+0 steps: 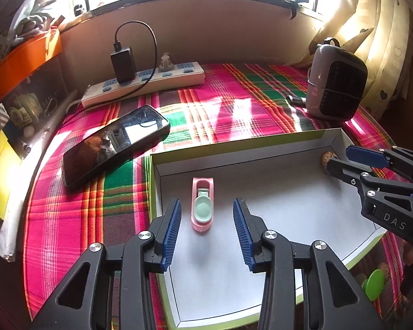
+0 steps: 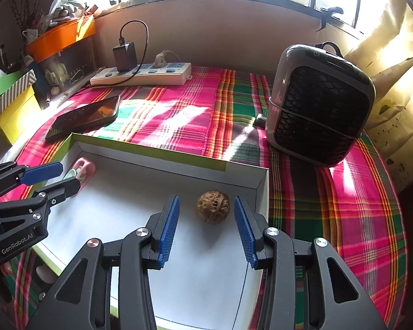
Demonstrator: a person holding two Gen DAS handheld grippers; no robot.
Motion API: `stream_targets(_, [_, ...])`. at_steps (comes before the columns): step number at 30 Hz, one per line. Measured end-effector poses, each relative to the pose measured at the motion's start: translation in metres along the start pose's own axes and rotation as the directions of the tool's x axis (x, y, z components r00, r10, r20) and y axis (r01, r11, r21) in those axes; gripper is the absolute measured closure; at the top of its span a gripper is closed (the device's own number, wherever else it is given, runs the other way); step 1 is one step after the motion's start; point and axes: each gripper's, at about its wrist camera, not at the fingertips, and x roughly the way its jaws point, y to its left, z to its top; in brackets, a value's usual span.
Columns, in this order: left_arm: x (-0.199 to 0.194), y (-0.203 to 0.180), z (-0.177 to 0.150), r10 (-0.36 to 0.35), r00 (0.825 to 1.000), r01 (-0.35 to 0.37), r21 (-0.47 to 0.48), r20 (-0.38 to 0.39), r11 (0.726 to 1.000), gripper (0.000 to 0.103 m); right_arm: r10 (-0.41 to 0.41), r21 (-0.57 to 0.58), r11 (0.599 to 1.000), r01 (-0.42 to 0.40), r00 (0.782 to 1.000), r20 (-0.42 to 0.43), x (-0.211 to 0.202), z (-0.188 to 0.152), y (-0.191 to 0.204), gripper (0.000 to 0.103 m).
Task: Organize objects
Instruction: 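Open left tool to drop the pink holder while right tool releases the walnut, then move left tool to the black disc while right tool moves to the second walnut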
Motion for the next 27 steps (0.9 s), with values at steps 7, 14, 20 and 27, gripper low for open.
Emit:
stream_targets(7, [-0.021, -0.003, -0.012, 0.015, 1.0, -0.015, -0.005, 0.025, 1.0, 0.065, 0.002, 0.032, 0.999, -0.003, 1.0, 0.026, -0.02, -0.013, -0.003, 0.06])
stream_targets(14, [-0.044, -0.006, -0.028, 0.002, 0.999, -0.002, -0.006, 0.046, 1.0, 0.065, 0.008, 0.043, 0.999, -0.01, 0.999, 0.049, -0.041, -0.028, -0.003, 0.06])
stream_targets(20, [-0.061, -0.006, -0.041, -0.01, 0.998, 0.012, -0.023, 0.063, 1.0, 0.065, 0.012, 0.059, 0.998, -0.016, 0.998, 0.069, -0.058, -0.042, -0.004, 0.06])
stream_targets(27, [-0.075, -0.002, -0.062, 0.001, 0.997, 0.002, -0.043, 0.075, 0.999, 0.065, 0.002, 0.075, 0.997, -0.009, 0.996, 0.089, -0.075, -0.061, -0.005, 0.06])
